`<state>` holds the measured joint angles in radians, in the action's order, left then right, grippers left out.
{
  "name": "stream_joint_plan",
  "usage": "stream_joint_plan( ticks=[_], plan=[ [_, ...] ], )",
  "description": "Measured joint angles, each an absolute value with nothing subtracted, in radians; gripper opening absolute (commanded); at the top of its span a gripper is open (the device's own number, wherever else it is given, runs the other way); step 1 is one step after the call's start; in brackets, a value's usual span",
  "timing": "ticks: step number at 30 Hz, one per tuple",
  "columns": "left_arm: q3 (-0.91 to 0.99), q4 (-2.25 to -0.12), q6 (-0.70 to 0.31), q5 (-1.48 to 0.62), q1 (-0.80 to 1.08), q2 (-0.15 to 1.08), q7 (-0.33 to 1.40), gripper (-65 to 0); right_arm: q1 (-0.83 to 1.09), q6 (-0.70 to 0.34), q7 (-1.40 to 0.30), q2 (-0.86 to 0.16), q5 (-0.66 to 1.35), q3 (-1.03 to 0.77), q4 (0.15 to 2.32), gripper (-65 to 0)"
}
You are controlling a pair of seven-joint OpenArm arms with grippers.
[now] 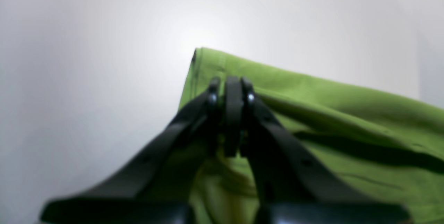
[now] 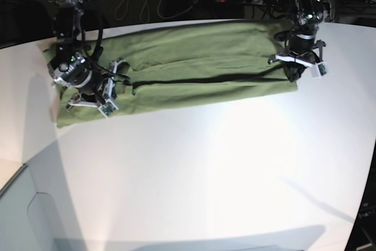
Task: Fold the T-shirt properly
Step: 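Close both grippers on the two ends of the green strip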
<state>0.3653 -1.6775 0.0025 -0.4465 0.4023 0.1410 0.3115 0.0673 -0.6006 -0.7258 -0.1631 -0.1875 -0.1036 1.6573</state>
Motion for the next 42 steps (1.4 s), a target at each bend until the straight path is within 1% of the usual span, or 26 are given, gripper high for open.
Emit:
stream_joint_plan(
  ticks=[5, 11, 14, 15, 16, 26, 34, 38, 39, 42],
  plan=[
    [0.365, -1.684, 0.003, -0.449, 0.429, 0.141, 0.311, -65.0, 0.067, -0.601, -0.726, -0.163, -0.187, -0.104, 1.657, -61.1],
    [0.365, -1.757, 0.006, -0.448, 0.464, 0.141, 0.315, -64.3, 0.067, -0.601, -0.726, -0.163, -0.187, -0.104, 1.657, -61.1],
    [0.365, -1.783, 0.007, -0.449, 0.468, 0.141, 0.315, -53.4, 0.067, -0.601, -0.723, -0.163, -0.187, -0.104, 1.657, -61.1],
    [0.366, -1.790, 0.007, -0.449, 0.472, 0.141, 0.314, -51.2, 0.067, -0.601, -0.724, -0.163, -0.187, -0.104, 1.657, -61.1],
    [0.366, -1.795, 0.007, -0.450, 0.478, 0.141, 0.311, -50.2, 0.067, -0.601, -0.725, -0.163, -0.187, -0.104, 1.657, -61.1],
    [0.370, -1.814, 0.006, -0.449, 0.540, 0.141, 0.312, -50.0, 0.068, -0.601, -0.726, -0.163, -0.187, -0.104, 1.657, -61.1],
    [0.371, -2.010, 0.003, -0.451, 0.617, 0.141, 0.311, -49.9, 0.065, -0.601, -0.725, -0.163, -0.187, -0.104, 1.656, -61.1],
    [0.371, -2.011, 0.002, -0.453, 0.617, 0.141, 0.315, -49.7, 0.065, -0.601, -0.725, -0.163, -0.187, -0.104, 1.656, -61.1],
    [0.371, -2.002, 0.002, -0.453, 0.614, 0.141, 0.308, -48.5, 0.064, -0.601, -0.724, -0.163, -0.187, -0.104, 1.657, -61.1],
    [0.371, -1.982, 0.008, -0.449, 0.595, 0.140, 0.323, -41.8, 0.065, -0.601, -0.726, -0.163, -0.187, -0.104, 1.656, -61.1]
  ],
)
